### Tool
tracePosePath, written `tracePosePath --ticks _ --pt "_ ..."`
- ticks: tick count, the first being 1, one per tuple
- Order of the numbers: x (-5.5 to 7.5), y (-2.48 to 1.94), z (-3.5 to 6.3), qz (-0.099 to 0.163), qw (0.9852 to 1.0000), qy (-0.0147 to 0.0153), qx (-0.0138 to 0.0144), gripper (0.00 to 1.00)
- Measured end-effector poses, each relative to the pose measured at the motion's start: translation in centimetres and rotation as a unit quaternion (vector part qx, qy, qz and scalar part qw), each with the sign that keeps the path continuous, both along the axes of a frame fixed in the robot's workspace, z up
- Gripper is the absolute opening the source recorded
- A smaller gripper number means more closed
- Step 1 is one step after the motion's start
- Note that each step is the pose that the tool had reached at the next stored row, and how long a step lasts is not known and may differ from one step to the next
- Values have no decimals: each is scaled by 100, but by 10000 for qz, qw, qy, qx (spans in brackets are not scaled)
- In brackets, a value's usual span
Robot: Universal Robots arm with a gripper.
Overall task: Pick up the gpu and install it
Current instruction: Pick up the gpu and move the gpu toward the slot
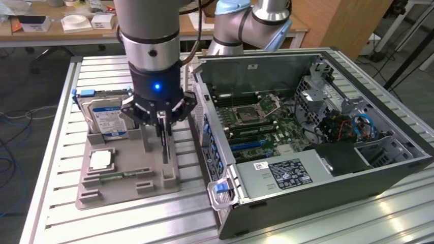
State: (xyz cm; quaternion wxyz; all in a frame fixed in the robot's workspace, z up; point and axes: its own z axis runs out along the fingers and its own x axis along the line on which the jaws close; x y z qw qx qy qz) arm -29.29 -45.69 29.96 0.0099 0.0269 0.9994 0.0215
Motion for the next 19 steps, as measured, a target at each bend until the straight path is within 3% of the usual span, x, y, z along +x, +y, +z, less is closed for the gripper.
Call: tracePosePath --ticks 4,19 --pt "0 0 129 0 10000 3 0 26" --pt "0 0 132 0 10000 3 1 26"
